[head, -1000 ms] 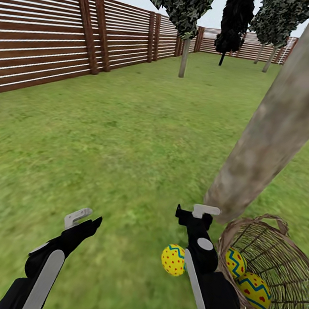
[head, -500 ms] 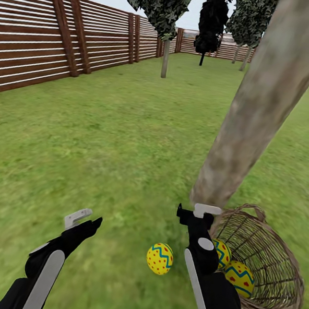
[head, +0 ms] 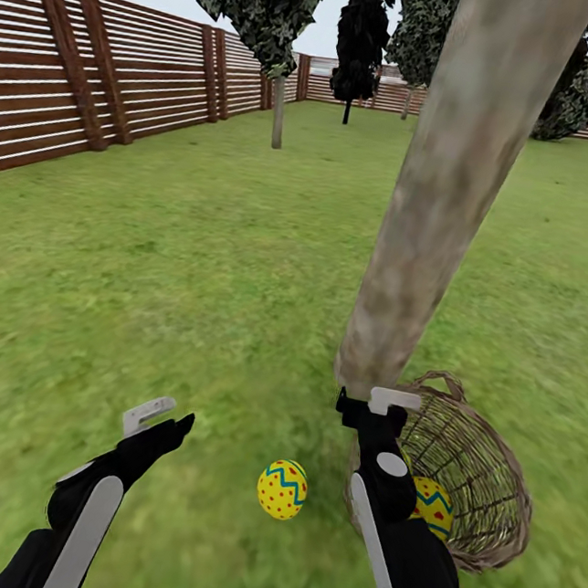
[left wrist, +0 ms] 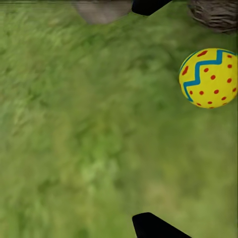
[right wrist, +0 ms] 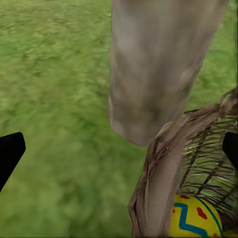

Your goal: Take the three Easter eggs out of the wicker basket on the lawn in the garden, then place them on the lawn next to a single tree (choose any tree) so that all three eggs are next to the same tree and none are left in the basket.

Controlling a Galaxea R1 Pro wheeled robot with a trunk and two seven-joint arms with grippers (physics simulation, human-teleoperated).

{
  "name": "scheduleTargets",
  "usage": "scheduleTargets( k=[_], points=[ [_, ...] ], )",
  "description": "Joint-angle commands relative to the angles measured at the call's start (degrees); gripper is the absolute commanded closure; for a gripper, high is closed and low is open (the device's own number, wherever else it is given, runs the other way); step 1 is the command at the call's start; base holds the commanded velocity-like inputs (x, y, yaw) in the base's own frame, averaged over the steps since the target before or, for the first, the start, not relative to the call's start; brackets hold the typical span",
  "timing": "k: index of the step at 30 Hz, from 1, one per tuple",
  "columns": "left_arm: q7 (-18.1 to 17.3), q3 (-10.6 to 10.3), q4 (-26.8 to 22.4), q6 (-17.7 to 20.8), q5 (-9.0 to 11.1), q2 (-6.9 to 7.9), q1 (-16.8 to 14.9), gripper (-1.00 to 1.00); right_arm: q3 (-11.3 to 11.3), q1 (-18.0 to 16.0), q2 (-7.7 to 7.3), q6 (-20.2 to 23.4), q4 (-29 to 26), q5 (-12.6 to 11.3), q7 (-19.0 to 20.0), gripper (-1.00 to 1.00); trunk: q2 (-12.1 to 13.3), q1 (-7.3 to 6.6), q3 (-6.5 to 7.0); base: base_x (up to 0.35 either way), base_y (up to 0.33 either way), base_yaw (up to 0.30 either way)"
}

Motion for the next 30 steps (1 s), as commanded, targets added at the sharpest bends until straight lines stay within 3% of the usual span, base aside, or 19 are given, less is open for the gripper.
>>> scheduleTargets(
  k=[1,26,30],
  points=[
    [0.4,0.1,-0.1,0.2,0.6,-0.03,0.0,-1.0,0.1,-0.1,-0.01,0.3,0.0,-0.2,-0.4,-1.0,0.0,-0.01,0.0,0.0,0.0,-0.232],
    [0.4,0.1,0.0,0.2,0.7,-0.03,0.0,-1.0,-0.4,-0.1,-0.53,0.2,0.1,-0.2,-0.3,-1.0,0.0,-0.01,1.09,0.0,0.0,-0.232],
    [0.4,0.1,0.0,0.2,0.6,-0.03,0.0,-1.0,-1.5,-0.1,-0.52,0.3,0.2,-0.2,-0.3,-1.0,0.0,-0.01,1.27,0.0,0.0,-0.232]
  ],
)
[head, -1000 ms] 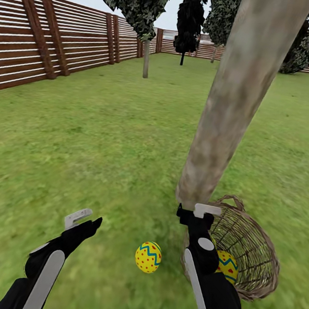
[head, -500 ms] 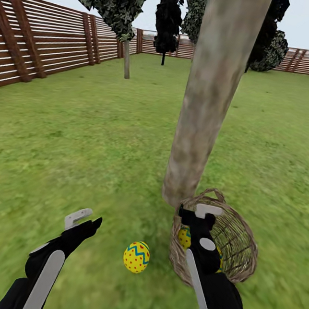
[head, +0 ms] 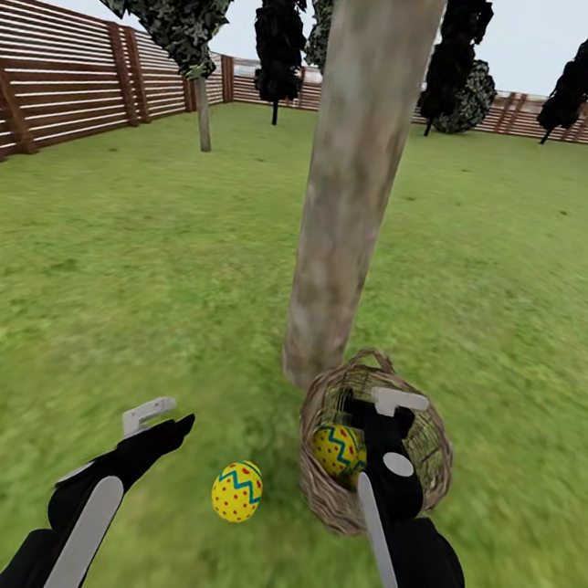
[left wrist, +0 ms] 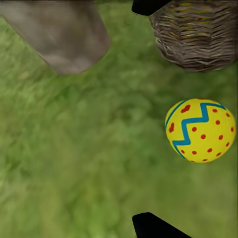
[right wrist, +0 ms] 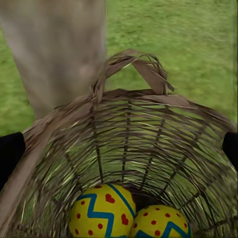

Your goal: Take the three Easter eggs out of the wicker basket on the lawn in the garden, then place them on the lawn next to a single tree (choose any tree) so that all three eggs are next to the same tree and none are left in the basket.

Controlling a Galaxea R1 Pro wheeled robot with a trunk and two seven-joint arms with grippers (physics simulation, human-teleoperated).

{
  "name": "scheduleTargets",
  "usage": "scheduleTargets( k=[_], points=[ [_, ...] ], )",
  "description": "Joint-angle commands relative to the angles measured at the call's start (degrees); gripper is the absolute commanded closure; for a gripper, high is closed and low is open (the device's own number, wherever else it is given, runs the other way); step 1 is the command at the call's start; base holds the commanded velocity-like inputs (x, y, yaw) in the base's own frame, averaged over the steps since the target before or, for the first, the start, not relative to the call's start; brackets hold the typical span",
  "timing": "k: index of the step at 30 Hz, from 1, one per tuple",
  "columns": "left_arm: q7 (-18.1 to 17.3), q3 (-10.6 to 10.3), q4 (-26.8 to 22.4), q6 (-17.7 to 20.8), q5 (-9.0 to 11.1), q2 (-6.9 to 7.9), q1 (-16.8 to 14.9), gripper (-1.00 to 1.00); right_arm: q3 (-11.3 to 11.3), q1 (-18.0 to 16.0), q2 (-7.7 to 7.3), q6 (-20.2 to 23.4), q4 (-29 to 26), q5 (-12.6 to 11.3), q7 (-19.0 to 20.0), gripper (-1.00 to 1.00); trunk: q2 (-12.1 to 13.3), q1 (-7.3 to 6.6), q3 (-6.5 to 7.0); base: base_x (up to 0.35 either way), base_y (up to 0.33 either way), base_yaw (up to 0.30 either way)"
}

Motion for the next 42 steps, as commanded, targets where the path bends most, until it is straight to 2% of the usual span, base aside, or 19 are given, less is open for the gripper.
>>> scheduleTargets(
  k=[1,16,23,26,29,31,33,35,36,37,38,40,41,42],
  points=[
    [0.4,0.1,-0.1,0.2,0.6,-0.03,0.0,-1.0,-0.2,-0.1,0.01,0.3,0.0,-0.2,-0.4,-1.0,0.0,-0.01,0.0,0.0,0.0,-0.232],
    [0.5,0.0,-0.1,0.2,0.7,-0.03,0.0,-1.0,-0.6,-0.1,0.07,0.3,0.3,-0.2,-0.3,-1.0,0.0,-0.01,0.61,0.0,0.0,-0.234],
    [0.5,0.0,-0.1,0.2,0.7,-0.03,0.0,-1.0,-0.3,-0.1,0.15,0.4,0.4,-0.3,-0.3,-1.0,0.0,-0.01,0.64,0.0,0.0,-0.055],
    [0.5,-0.2,0.3,0.2,0.7,-0.03,0.0,-1.0,-0.1,-0.1,0.45,0.6,2.7,-0.6,-0.1,-1.0,0.0,-0.01,0.64,0.0,0.0,-0.004],
    [0.5,-0.8,0.6,0.2,0.6,-0.03,0.0,-1.0,-0.3,-0.3,0.71,1.1,6.9,-1.9,-0.1,-1.0,0.0,-0.01,0.64,0.0,0.0,-0.001],
    [0.5,-1.0,0.7,0.2,0.6,-0.03,0.0,-1.0,-0.7,-1.2,0.71,3.5,10.1,-4.6,-0.1,-1.0,0.0,-0.01,0.64,0.0,0.0,0.0],
    [0.5,-1.0,0.7,0.2,0.6,-0.03,0.0,-1.0,-1.4,-3.3,0.66,6.6,12.5,-7.2,-0.1,-1.0,0.0,-0.01,0.64,0.0,0.0,0.0],
    [0.4,-1.1,0.7,0.2,0.6,-0.03,0.0,-1.0,-2.4,-7.6,0.62,11.2,16.5,-10.0,-0.1,-1.0,0.0,-0.01,0.64,0.0,0.0,0.0],
    [0.4,-1.1,0.7,0.3,0.6,-0.03,0.0,-1.0,-2.9,-12.2,0.55,15.4,21.6,-11.5,0.0,-1.0,0.0,-0.01,0.64,0.0,0.0,0.0],
    [0.4,-1.1,0.7,0.3,0.6,-0.03,0.0,-1.0,-3.0,-14.3,0.54,17.0,24.4,-11.9,0.1,-1.0,0.0,-0.01,0.64,0.0,0.0,0.0],
    [0.4,-1.0,0.7,0.3,0.6,-0.03,0.0,-1.0,-3.4,-18.7,0.52,19.2,30.4,-12.6,0.1,-1.0,0.0,-0.01,0.64,0.0,0.0,0.0],
    [0.5,-1.1,0.6,0.7,0.6,-0.03,0.0,-1.0,-5.5,-23.7,0.47,20.3,38.7,-14.3,0.3,-1.0,0.0,-0.01,0.64,0.0,0.0,0.0],
    [0.5,-1.1,0.4,1.4,0.6,-0.03,0.0,-1.0,-6.7,-28.6,0.29,20.7,47.4,-16.1,0.5,-1.0,0.0,-0.01,0.64,0.0,0.0,0.0],
    [0.5,-1.1,0.3,1.7,0.6,-0.03,0.0,-1.0,-6.9,-30.7,0.09,20.8,50.9,-16.9,0.7,-1.0,0.0,-0.01,0.64,0.0,0.0,0.0]
  ],
)
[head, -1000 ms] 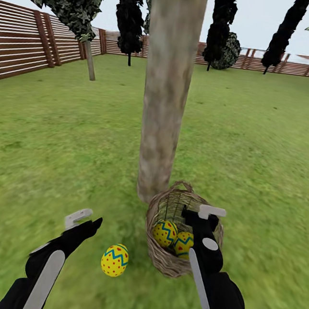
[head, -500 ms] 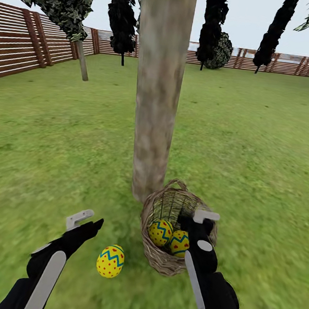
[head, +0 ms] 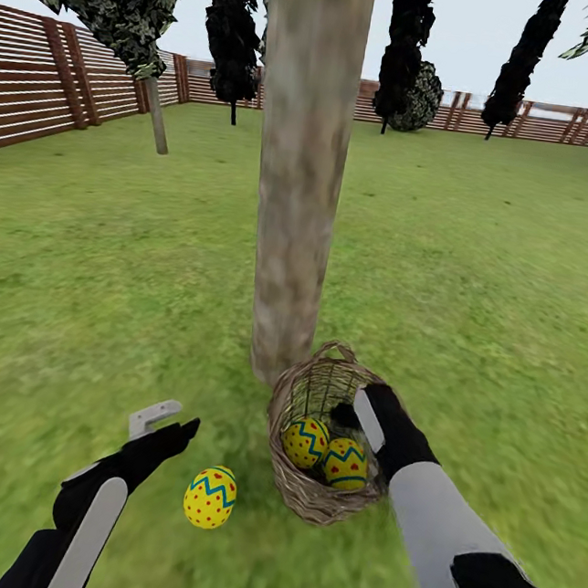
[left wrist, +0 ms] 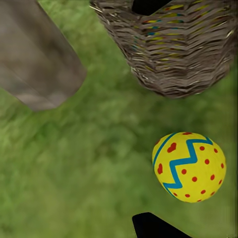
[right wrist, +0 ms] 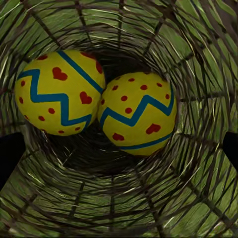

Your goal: Take the three Easter eggs out of the wicker basket on the lawn in the garden, then place them on the lawn next to a single tree (choose any tree) so that all three eggs are next to the same tree and none are left in the basket.

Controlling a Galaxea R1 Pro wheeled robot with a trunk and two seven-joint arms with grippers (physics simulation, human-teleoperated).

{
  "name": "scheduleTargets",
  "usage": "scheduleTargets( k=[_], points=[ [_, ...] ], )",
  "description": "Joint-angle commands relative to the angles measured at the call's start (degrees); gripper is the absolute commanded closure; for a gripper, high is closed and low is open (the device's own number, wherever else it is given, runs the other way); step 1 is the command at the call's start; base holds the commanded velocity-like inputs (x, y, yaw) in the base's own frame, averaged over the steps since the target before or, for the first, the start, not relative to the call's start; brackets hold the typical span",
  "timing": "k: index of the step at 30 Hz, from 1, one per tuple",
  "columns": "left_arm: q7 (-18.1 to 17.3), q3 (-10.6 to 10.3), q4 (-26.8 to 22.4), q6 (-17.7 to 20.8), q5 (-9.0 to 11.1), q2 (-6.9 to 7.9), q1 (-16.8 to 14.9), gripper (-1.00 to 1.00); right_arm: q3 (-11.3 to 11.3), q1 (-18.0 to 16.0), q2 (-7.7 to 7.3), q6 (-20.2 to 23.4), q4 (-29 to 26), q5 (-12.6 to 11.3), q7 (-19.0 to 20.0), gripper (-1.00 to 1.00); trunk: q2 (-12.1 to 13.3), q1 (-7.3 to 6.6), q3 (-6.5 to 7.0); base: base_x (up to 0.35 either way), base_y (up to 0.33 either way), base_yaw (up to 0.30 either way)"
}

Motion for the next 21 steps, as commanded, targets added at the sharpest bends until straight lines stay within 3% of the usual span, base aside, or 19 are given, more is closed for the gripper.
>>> scheduleTargets(
  k=[1,4,5,8,13,21],
  points=[
    [0.4,0.0,-0.1,0.4,0.6,-0.04,0.0,-1.0,0.1,-1.1,-0.16,0.2,1.9,-1.1,-0.4,-1.0,0.0,-0.01,-0.05,0.0,0.0,0.0],
    [0.5,-0.1,-0.3,1.3,0.6,-0.04,0.0,-1.0,-0.1,-7.1,-1.16,0.3,12.6,-3.7,0.9,-1.0,0.0,-0.01,-0.05,0.0,0.0,0.0],
    [0.5,-0.2,-0.4,1.6,0.6,-0.04,0.0,-1.0,-0.2,-12.4,-2.43,0.4,20.8,-5.7,1.7,-1.0,0.0,-0.01,-0.05,0.0,0.0,0.0],
    [0.5,-0.3,-0.7,1.7,0.6,-0.04,0.0,-1.0,-0.2,-17.4,-4.16,2.9,26.6,-8.1,2.8,-1.0,0.0,-0.01,-0.05,0.0,0.0,0.0],
    [0.5,-0.3,-1.0,1.8,0.8,-0.2,0.0,-1.0,-0.1,-19.1,-4.72,5.5,28.7,-9.3,5.7,-1.0,0.0,-0.01,-0.05,0.0,0.0,0.0],
    [0.6,-0.3,-1.1,1.8,0.9,-0.24,0.0,-1.0,-0.1,-19.2,-4.09,4.5,29.1,-9.4,8.3,-1.0,-0.1,0.19,-1.83,0.0,0.0,0.0]
  ],
)
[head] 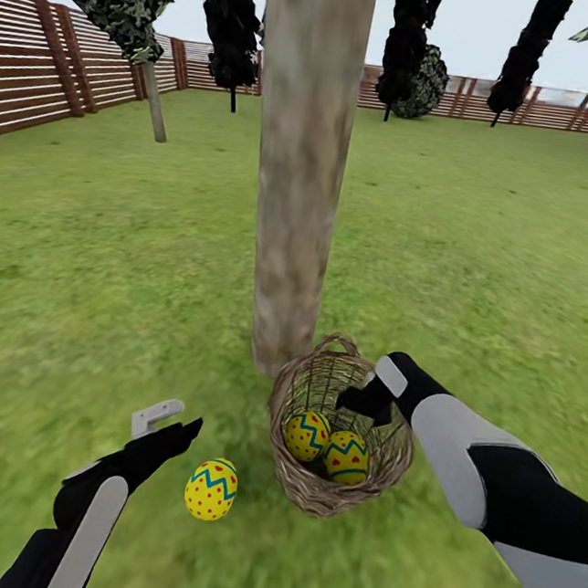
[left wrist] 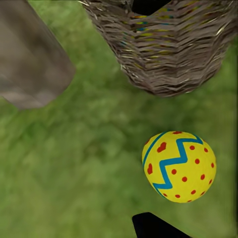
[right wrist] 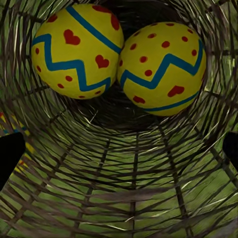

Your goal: Take the three Easter eggs out of the wicker basket on the lawn in the garden, then place them on the lawn next to a single tree (choose any tree) so that all three eggs are next to the same tree and none are left in the basket.

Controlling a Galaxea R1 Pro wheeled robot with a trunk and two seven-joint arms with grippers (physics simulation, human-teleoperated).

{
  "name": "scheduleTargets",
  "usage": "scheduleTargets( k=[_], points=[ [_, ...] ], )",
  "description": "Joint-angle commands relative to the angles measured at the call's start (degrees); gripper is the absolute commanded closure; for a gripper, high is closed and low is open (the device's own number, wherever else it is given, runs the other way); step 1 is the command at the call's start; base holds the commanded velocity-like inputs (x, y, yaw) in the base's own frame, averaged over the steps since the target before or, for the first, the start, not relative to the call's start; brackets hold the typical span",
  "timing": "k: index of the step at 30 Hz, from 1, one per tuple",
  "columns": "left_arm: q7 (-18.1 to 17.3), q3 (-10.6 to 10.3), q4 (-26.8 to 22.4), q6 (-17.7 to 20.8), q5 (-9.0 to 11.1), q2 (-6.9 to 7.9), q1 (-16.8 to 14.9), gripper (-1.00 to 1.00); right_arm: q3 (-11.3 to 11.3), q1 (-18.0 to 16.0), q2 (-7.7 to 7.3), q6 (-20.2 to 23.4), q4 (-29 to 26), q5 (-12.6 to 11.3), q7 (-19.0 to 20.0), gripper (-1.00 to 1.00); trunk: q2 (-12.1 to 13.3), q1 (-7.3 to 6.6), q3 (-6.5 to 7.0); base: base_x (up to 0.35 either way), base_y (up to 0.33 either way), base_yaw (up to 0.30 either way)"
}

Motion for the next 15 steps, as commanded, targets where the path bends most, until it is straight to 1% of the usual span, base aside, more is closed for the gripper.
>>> scheduleTargets(
  k=[1,5,7,12,15],
  points=[
    [0.5,0.0,-0.1,0.2,0.6,-0.02,0.0,-1.0,0.4,0.0,0.19,0.1,-0.1,-0.6,0.7,-1.0,0.0,0.01,-0.28,0.0,0.0,0.0],
    [0.5,0.1,-0.1,0.2,0.6,0.1,0.0,-1.0,0.3,0.1,0.24,-0.5,-0.1,-0.5,4.8,-1.0,-0.1,0.11,-1.16,0.0,0.0,0.0],
    [0.5,0.1,-0.1,0.2,0.6,0.15,0.0,-1.0,0.3,0.2,0.25,-2.2,-0.1,-0.5,6.0,-1.0,-0.1,0.16,-1.61,0.0,0.0,0.0],
    [0.5,0.1,-0.1,0.2,0.6,0.17,0.0,-1.0,0.3,0.3,0.04,-6.1,-0.1,-0.7,6.7,-1.0,-0.2,0.29,-2.71,0.0,0.0,0.0],
    [0.5,0.2,-0.1,0.2,0.6,0.17,0.0,-1.0,0.2,0.3,-0.08,-7.6,-0.1,-0.7,6.9,-1.0,-0.2,0.37,-3.38,0.0,0.0,0.0]
  ],
)
